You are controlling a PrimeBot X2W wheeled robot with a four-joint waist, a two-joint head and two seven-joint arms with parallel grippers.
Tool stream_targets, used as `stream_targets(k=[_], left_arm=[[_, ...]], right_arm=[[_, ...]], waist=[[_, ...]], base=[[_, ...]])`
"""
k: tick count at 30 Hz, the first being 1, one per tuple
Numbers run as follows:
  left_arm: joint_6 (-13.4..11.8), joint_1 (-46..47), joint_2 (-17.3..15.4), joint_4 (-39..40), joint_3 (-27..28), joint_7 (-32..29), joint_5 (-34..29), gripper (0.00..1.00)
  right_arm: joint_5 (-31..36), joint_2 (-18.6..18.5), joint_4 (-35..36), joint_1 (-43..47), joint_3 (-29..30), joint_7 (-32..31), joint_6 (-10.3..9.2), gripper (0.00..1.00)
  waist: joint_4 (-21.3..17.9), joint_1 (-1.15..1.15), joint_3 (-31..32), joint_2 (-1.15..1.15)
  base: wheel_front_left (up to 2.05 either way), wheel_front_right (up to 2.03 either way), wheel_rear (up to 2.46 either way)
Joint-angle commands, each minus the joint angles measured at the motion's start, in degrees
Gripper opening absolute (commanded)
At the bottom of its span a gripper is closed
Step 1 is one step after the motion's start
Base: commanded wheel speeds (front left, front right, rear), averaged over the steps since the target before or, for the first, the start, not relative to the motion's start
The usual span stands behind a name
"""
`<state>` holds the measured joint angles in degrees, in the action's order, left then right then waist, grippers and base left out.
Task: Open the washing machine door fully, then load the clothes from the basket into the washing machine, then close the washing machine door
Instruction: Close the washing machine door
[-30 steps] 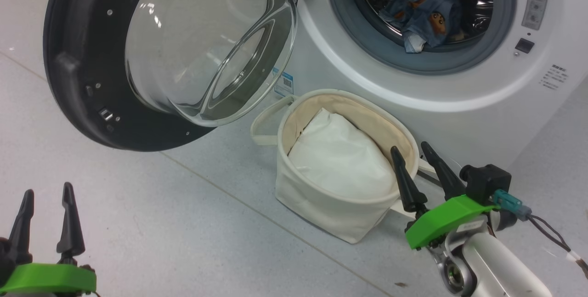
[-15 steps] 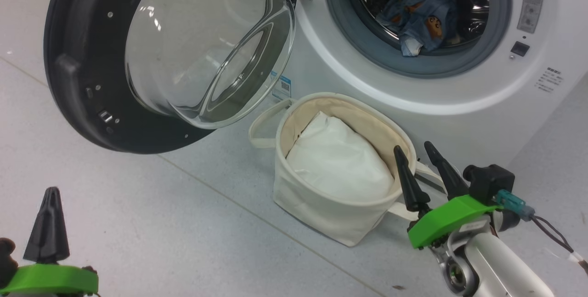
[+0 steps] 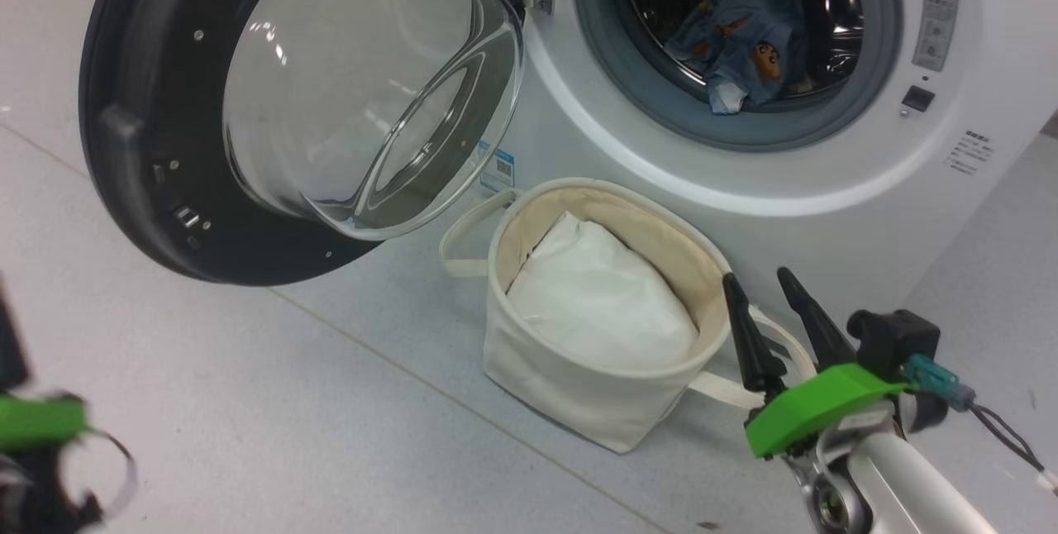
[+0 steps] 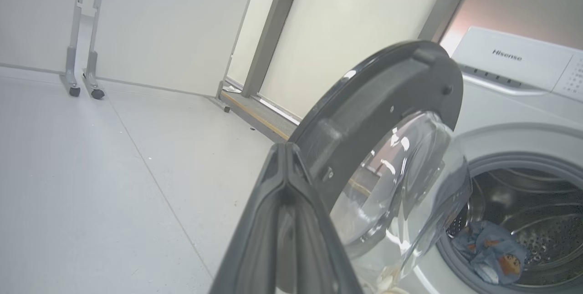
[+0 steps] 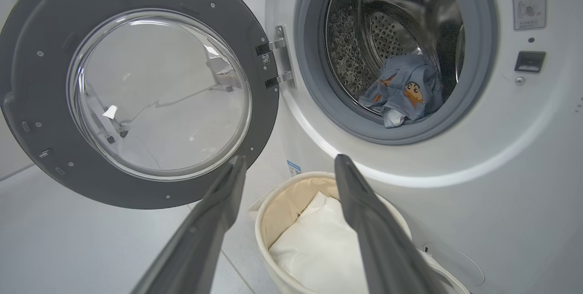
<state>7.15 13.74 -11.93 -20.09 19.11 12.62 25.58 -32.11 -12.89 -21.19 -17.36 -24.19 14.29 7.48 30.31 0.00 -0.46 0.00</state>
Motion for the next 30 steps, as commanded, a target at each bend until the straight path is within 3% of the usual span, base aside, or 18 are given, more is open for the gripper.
stream_targets(k=[1,6,15,22,30], left_arm=[[0.3,5.5,-3.6,1.4,3.5,-1.5,4.2,0.0],[0.2,13.6,-6.1,-3.8,8.3,-9.0,16.1,0.0],[-1.2,28.6,-10.8,-23.5,16.5,-19.6,31.3,0.0],[-0.6,33.5,-15.7,-33.9,20.0,-25.0,37.1,0.0],[0.1,35.4,-16.7,-39.0,19.0,-26.9,38.3,0.0]], right_arm=[[0.1,-0.6,2.0,0.4,0.2,0.7,0.01,1.0],[0.6,-1.2,2.6,2.5,1.8,0.7,0.01,1.0],[2.4,-3.0,4.6,6.6,5.3,0.7,0.01,1.0],[3.6,-4.7,5.8,7.1,5.7,0.7,0.01,1.0],[3.7,-5.6,6.0,6.4,5.2,0.6,0.01,1.0]], waist=[[-0.3,0.0,0.3,0.0],[-1.2,0.0,0.8,0.0],[-3.8,0.0,0.9,0.0],[-7.9,0.0,-1.3,0.0],[-10.5,0.0,-2.5,0.0]], base=[[0.0,0.0,0.0],[0.0,0.0,0.0],[0.0,0.0,0.0],[0.0,0.0,0.0],[0.0,0.0,0.0]])
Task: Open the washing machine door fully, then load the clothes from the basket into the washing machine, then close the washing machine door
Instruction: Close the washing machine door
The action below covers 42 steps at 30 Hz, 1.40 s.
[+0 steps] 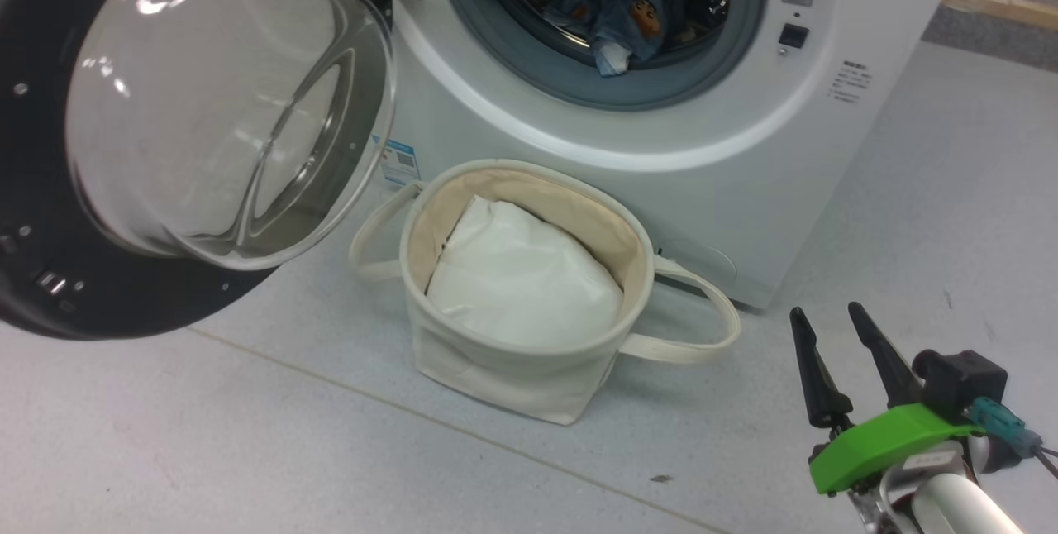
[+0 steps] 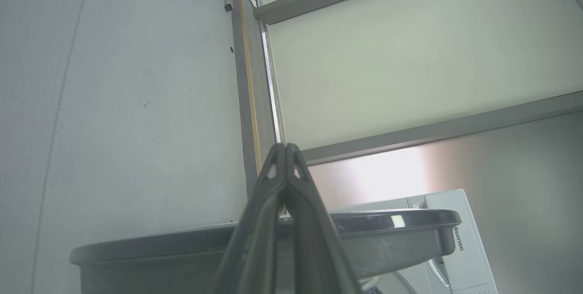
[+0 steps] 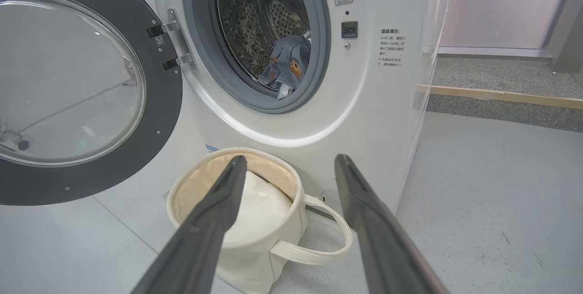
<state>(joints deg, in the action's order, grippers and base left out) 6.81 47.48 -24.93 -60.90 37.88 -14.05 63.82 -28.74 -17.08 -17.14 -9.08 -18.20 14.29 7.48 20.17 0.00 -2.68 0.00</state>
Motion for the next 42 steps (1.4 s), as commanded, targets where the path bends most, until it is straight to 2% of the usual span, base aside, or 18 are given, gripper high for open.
stream_targets(k=[1,17,26,38,42], left_arm=[[0.5,1.8,-3.9,1.3,0.1,-0.6,0.2,0.0],[0.7,6.1,-4.3,-2.8,-4.9,-5.1,1.1,0.0],[0.7,6.6,-2.5,-3.1,-7.2,-16.2,3.8,0.0],[0.7,2.6,1.7,1.7,-14.0,-31.1,4.0,0.0],[0.7,1.6,3.0,3.7,-15.6,-33.4,3.8,0.0]], right_arm=[[0.3,-1.6,2.0,-2.0,-0.8,0.6,0.01,1.0],[1.0,-1.2,2.5,-4.0,-0.7,0.3,0.01,1.0],[0.5,-0.5,1.6,-4.1,-0.5,0.5,0.01,1.0],[-0.9,2.3,0.1,-2.3,-0.4,0.7,0.01,1.0],[-1.0,3.2,0.4,-1.3,0.5,0.7,0.01,1.0]], waist=[[-0.7,0.0,-0.5,0.0],[-1.4,0.0,-4.1,0.0],[0.2,0.0,-3.9,0.0],[2.5,0.0,1.7,0.0],[2.9,0.0,2.8,0.0]], base=[[0.0,0.0,0.0],[0.0,0.0,0.0],[0.0,0.0,0.0],[0.0,0.0,0.0],[0.0,0.0,0.0]])
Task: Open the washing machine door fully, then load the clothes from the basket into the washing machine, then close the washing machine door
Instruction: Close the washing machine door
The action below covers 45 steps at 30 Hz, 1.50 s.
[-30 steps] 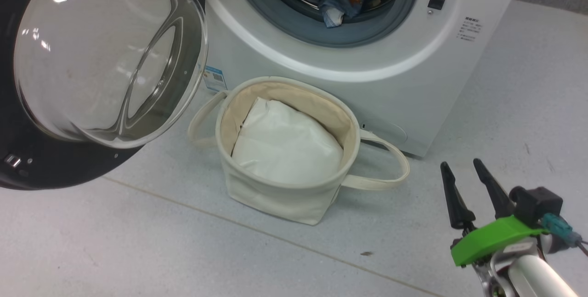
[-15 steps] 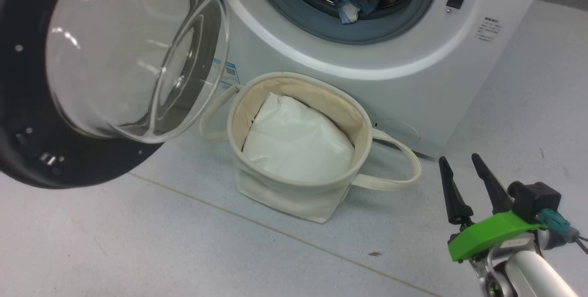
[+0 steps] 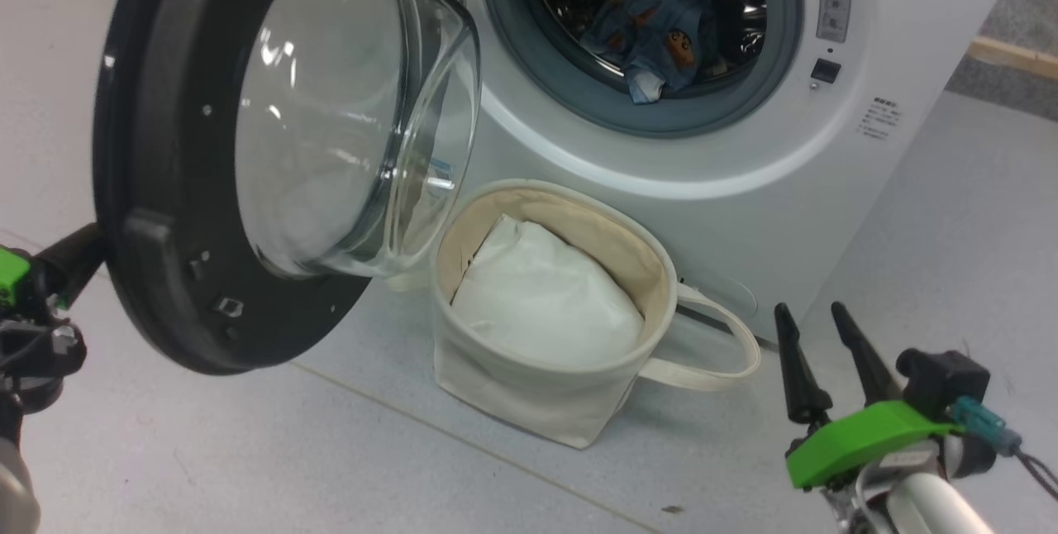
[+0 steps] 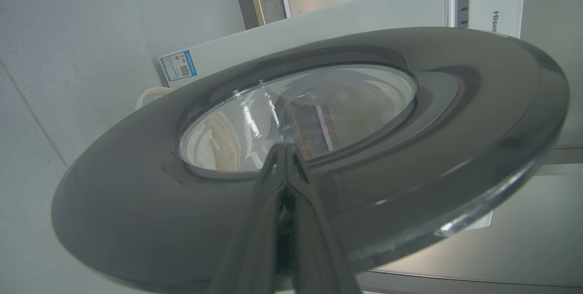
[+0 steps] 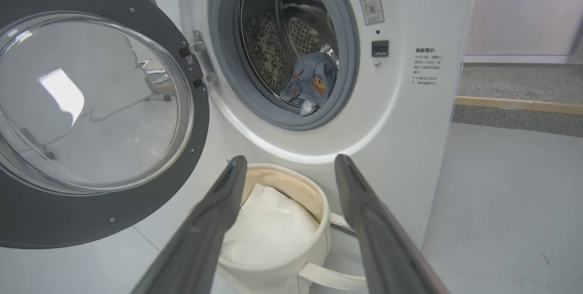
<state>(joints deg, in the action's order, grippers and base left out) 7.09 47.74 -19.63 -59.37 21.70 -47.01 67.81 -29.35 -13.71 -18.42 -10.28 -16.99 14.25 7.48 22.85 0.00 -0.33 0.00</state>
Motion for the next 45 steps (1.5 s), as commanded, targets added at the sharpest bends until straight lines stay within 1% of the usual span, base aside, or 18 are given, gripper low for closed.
stream_targets(k=[1,7,12,19,21,25,28,31,38,42,43,45], left_arm=[[0.4,1.0,-1.9,2.8,0.2,-1.0,-0.2,0.0],[0.4,-1.0,0.7,7.9,-2.7,-4.7,-1.0,0.0],[-0.6,-3.2,4.0,14.8,-5.0,-8.6,-0.9,0.0],[-4.3,-8.0,8.8,27.6,-8.0,-13.6,-0.6,0.0],[-5.5,-9.2,9.9,31.6,-8.5,-14.7,-0.3,0.0],[-7.7,-11.1,11.3,37.9,-8.6,-14.8,-0.3,0.0],[-8.6,-11.7,11.5,40.3,-8.2,-14.1,-0.4,0.0],[-8.8,-11.5,11.1,41.3,-7.2,-12.3,-1.0,0.0],[-8.0,-8.9,9.2,40.6,-4.1,-7.9,-1.3,0.0],[-7.5,-7.1,7.9,38.7,-2.7,-5.5,-1.7,0.0],[-7.5,-7.1,7.9,38.7,-2.7,-5.5,-1.7,0.0],[-7.1,-6.2,7.3,37.5,-2.0,-4.3,-1.8,0.0]], right_arm=[[-0.4,0.2,1.8,0.3,-0.5,0.7,0.01,1.0],[-0.4,2.0,2.4,1.3,0.0,0.7,0.01,1.0],[0.0,2.5,2.6,2.3,1.1,0.7,0.01,1.0],[0.5,3.5,3.2,3.1,2.0,0.7,0.01,1.0],[0.7,3.6,3.2,3.1,2.0,0.7,0.01,1.0],[1.1,3.9,3.4,2.9,2.5,0.7,0.01,1.0],[1.5,4.2,3.8,2.7,3.0,0.7,0.01,1.0],[2.1,4.3,4.2,2.4,3.6,0.7,0.01,1.0],[2.8,5.1,5.0,1.9,4.2,0.7,0.01,1.0],[2.9,5.8,5.1,1.2,3.7,0.7,0.01,1.0],[2.9,5.8,5.1,1.2,3.7,0.7,0.01,1.0],[2.9,5.9,5.1,0.7,3.4,0.7,0.01,1.0]], waist=[[0.2,0.0,0.8,0.0],[-1.2,0.0,1.9,0.0],[-3.3,0.0,1.8,0.0],[-7.9,0.0,1.1,0.0],[-9.7,0.0,0.7,0.0],[-14.2,0.0,-0.5,0.0],[-18.3,0.0,-1.6,0.0],[-22.8,0.0,-2.8,0.0],[-32.6,0.0,-5.5,0.0],[-36.8,0.0,-6.9,0.0],[-36.8,0.0,-6.9,0.0],[-38.4,0.0,-7.3,0.0]], base=[[0.0,0.0,0.0],[0.0,0.0,0.0],[0.0,0.0,0.0],[0.0,0.0,0.0],[0.0,0.0,0.0],[0.0,0.0,0.0],[0.0,0.0,0.0],[0.0,0.0,0.0],[0.0,0.0,0.0],[0.0,0.0,0.0],[0.0,0.0,0.0],[0.0,0.0,0.0]])
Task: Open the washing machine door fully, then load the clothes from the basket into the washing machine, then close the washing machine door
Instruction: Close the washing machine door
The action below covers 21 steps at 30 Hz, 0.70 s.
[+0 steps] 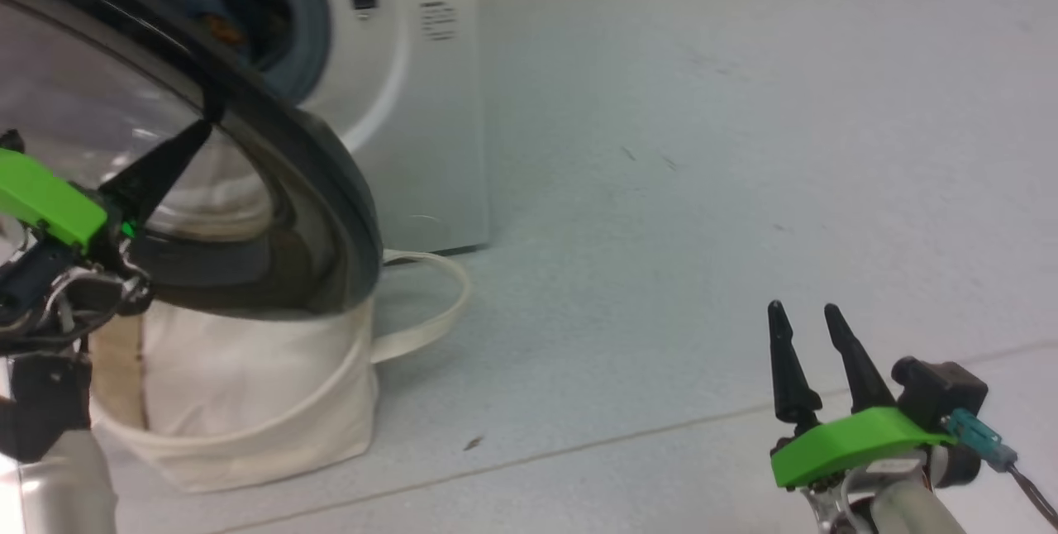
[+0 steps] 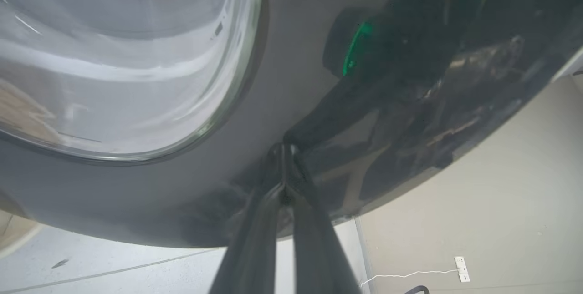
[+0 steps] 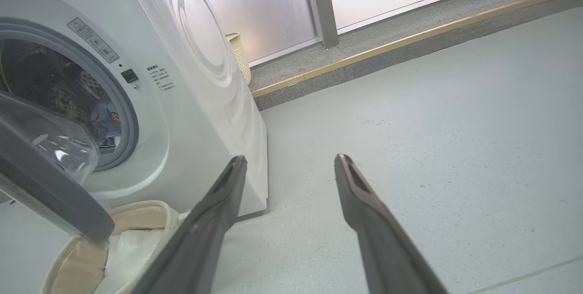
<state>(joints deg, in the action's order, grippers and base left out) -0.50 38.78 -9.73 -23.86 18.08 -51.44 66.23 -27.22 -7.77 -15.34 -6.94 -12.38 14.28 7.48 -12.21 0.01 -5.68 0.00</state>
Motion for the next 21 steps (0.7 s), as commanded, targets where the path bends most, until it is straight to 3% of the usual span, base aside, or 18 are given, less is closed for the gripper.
stream_targets(k=[1,7,13,14,15,21], left_arm=[[0.7,3.1,-3.0,1.4,2.0,0.8,-0.4,0.0],[2.5,4.0,-3.7,-2.4,2.2,2.2,-0.7,0.0],[3.9,3.3,-3.1,-4.9,1.3,2.7,-1.0,0.0],[3.8,3.1,-2.7,-5.1,1.2,2.4,-0.8,0.63],[3.7,2.8,-2.4,-5.2,0.9,1.8,-0.7,1.0],[6.9,-0.6,-3.1,-1.2,-3.9,5.3,-6.3,1.0]], right_arm=[[0.8,0.1,2.0,-2.9,-1.3,0.7,0.01,1.0],[0.7,0.0,1.6,-3.0,-1.5,0.7,0.01,1.0],[0.1,-1.0,1.0,-3.1,-2.6,0.7,0.01,1.0],[0.0,-1.2,0.9,-3.3,-2.8,0.7,0.01,1.0],[0.0,-1.4,0.9,-3.4,-3.0,0.7,0.01,1.0],[-0.1,-2.4,1.0,-4.4,-3.5,0.7,0.01,1.0]], waist=[[-4.0,-0.01,-2.2,0.0],[-4.8,-0.01,-1.5,0.0],[0.2,-0.01,0.4,0.0],[1.3,-0.01,0.6,0.0],[2.5,-0.01,0.7,0.0],[9.5,-0.01,0.8,0.0]], base=[[0.0,0.0,0.0],[0.0,0.0,0.0],[0.0,0.0,0.0],[0.0,0.0,0.0],[0.0,0.0,0.0],[0.0,0.0,0.0]])
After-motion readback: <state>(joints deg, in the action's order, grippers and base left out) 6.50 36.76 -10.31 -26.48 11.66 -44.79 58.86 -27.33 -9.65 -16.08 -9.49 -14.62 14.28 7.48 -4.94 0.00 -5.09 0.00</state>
